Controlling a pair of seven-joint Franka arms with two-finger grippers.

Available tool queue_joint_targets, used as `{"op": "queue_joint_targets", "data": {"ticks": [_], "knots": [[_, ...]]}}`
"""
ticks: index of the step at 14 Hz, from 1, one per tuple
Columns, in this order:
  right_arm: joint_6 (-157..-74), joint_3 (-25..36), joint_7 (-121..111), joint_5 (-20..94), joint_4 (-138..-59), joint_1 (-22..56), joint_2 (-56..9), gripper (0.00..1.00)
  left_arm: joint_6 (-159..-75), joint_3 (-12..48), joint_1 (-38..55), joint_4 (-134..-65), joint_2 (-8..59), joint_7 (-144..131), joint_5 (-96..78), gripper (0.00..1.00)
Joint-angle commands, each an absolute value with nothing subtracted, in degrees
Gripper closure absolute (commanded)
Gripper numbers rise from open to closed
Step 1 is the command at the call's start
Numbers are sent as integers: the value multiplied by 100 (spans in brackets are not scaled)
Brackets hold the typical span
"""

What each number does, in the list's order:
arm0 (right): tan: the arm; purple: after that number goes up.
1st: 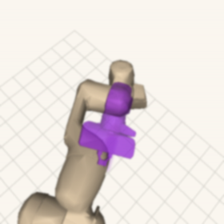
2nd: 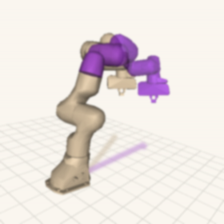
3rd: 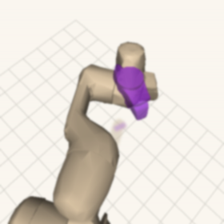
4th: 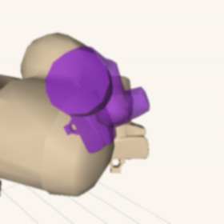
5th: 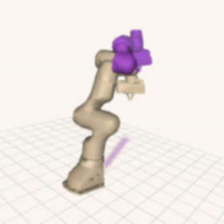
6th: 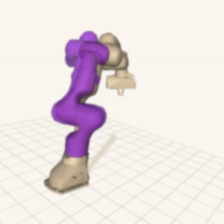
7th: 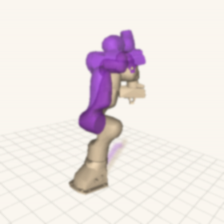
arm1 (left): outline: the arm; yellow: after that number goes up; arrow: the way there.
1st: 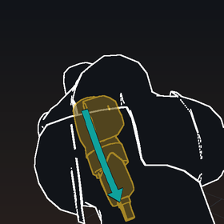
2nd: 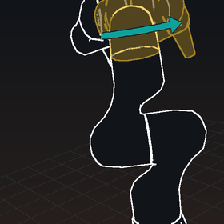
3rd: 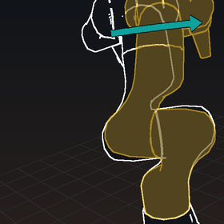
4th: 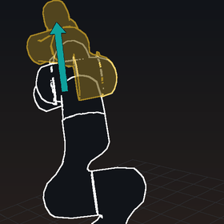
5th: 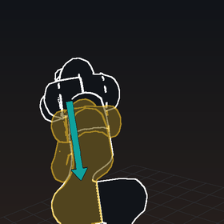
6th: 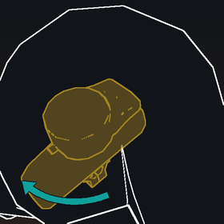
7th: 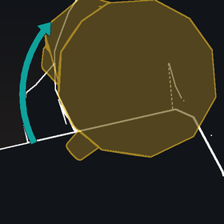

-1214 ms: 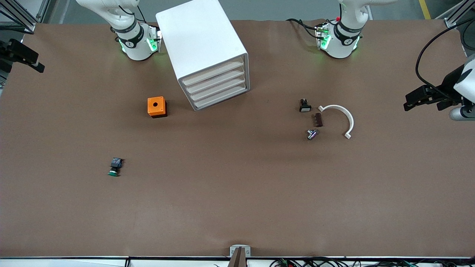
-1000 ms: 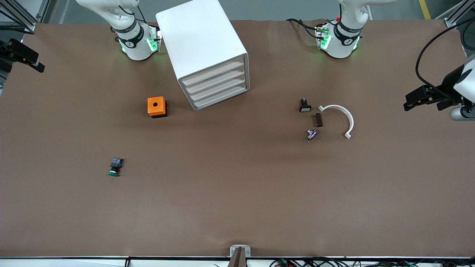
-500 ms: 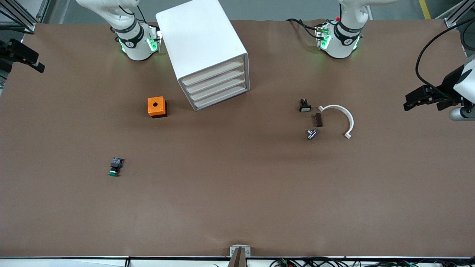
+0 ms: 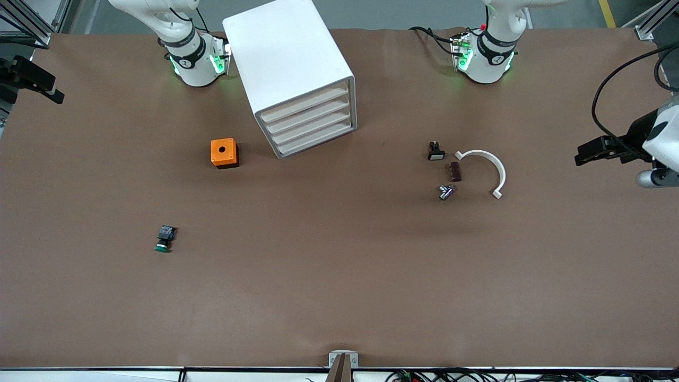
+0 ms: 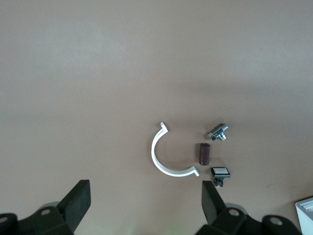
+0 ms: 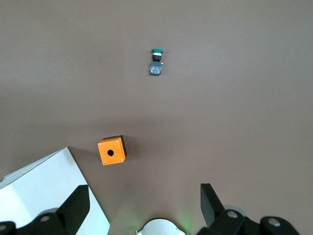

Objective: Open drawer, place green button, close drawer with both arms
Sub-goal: 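Move the left gripper toward the white cabinet's drawer handle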

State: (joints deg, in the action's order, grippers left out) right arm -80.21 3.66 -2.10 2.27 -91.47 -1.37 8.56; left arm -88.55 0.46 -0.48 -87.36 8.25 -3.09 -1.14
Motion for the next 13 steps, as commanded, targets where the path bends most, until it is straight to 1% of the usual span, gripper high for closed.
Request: {"op": "queue_joint_targets", "data": {"ticks": [1,4,7,13], "knots": [[-8042,378,-290,237,-9281,-149,993,0,-8842,88,-53,-8657,1185,-378,-70,0],[-8042,395,-290,237,-9281,-149,993,0,-8842,97,-44,-8648,1423,-378,-132,0],[-8051,404,-290,237,-9281,-149,993,0,-8842,88,-44,-8622,1766,-378,-614,0],[-8095,404,-290,237,-9290,-149,993,0,-8851,97,0,-8640,2188,-780,-940,0]]}}
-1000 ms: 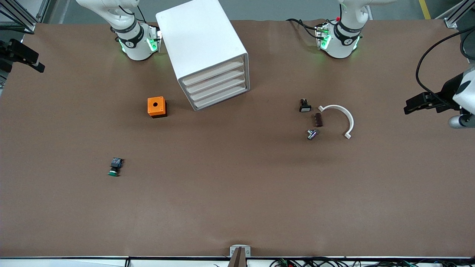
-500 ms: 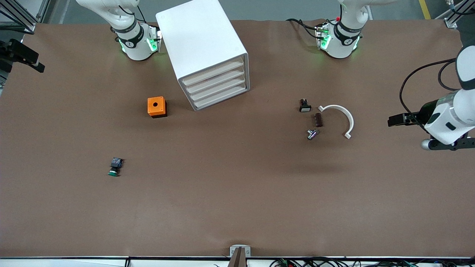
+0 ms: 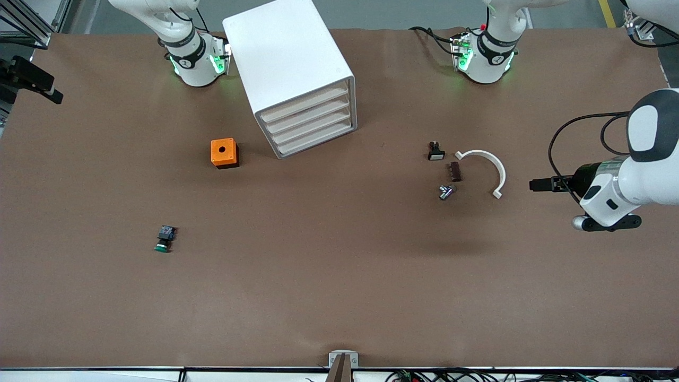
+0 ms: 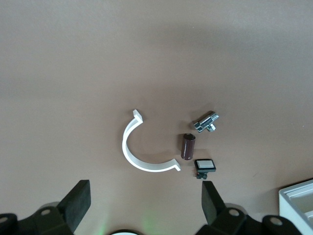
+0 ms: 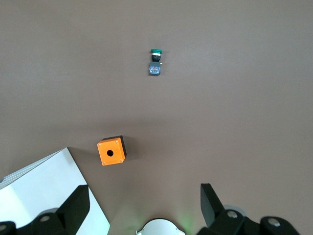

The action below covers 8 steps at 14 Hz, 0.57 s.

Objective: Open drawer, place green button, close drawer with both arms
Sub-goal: 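Move the left gripper toward the white cabinet's drawer handle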

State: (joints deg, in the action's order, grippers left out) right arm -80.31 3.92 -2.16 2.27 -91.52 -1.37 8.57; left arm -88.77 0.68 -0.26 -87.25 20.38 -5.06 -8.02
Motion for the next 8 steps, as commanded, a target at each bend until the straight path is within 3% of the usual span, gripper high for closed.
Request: {"op": "queue_joint_targets", "data": {"ticks": [1,8], "knots": [[-8095,404,-299,229,-9290,-149,1002,0,-8833,105,26,-8640,2258,-1008,-984,0],[-8499,396,-299,229,-9800,-141,1327,0,-8842,123,816,-8622,2785,-4108,-1222,0]]}}
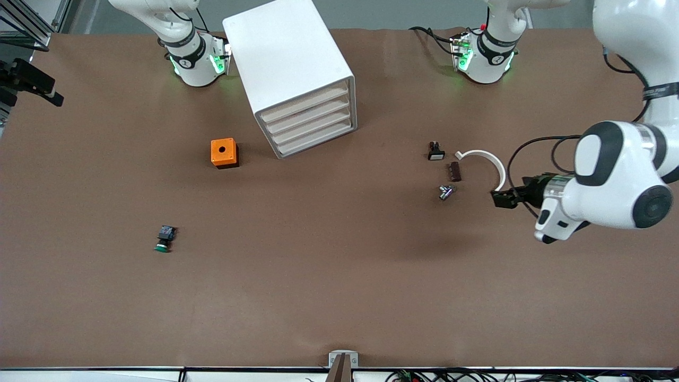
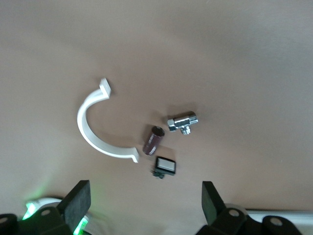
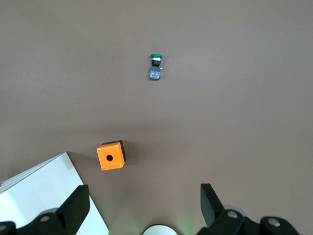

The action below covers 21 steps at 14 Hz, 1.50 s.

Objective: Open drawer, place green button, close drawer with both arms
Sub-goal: 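Move the left gripper toward the white cabinet's drawer handle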

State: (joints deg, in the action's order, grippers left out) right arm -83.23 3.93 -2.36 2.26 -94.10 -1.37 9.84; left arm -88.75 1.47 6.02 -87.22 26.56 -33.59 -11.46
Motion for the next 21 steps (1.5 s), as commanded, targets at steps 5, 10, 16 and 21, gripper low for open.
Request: {"op": "queue_joint_targets", "data": {"ticks": [5,10,16,21], "knots": [[-8464,343,-299,-61,-9773,-35,1318,0,-8859,123,1388,-8613,3058,-5955,-1204,0],[-8446,352,-281,-35,-9765,-35,1310,0,-8859,149,1740,-8254,3646,-7179,-1387,0],[-8402,352,-281,-9,-9756,-35,1301,0,-8850,158,2118,-8165,4086,-8180,-2072,0],[-8394,352,-272,-9,-9738,-26,1283,0,-8851,158,2223,-8156,4385,-9674,-3539,0]]}}
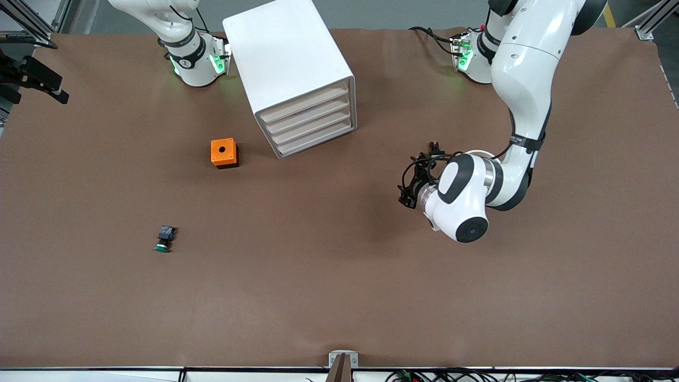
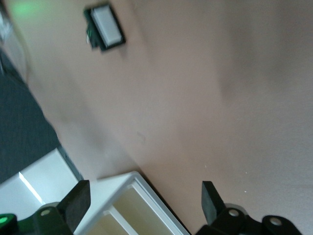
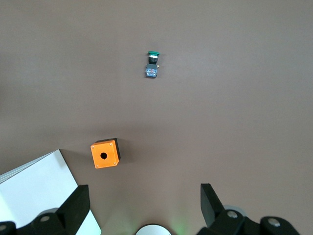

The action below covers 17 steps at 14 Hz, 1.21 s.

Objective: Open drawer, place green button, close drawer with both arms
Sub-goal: 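Grasp the drawer handle with the left gripper while the right gripper reaches out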

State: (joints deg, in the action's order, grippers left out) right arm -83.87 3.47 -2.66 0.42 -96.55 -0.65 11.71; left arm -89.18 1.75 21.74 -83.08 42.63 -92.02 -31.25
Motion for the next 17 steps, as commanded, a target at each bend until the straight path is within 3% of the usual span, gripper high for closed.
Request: {"op": "queue_joint_targets", "data": {"ticks": [1,6,12,14,17], "knots": [[-8402,352,-272,0,-9738,-26,1248,0,-8851,167,2241,-8121,4412,-9807,-3820,0],[-8454,352,-290,97,-9318,79,10,0,-8842,351,2487,-8042,4833,-11160,-4553,0],[-9858,404,-281,35,-9114,-148,-1447,0,-8824,905,2540,-7954,5115,-12075,-4842,0],[-10587,404,-281,79,-9105,-298,-1608,0,-8816,923,2689,-7963,5176,-12138,-4957,0],[-10906,404,77,79,-9184,-220,-1783,0,-8754,923,2909,-7998,5282,-12146,-4992,0]]}}
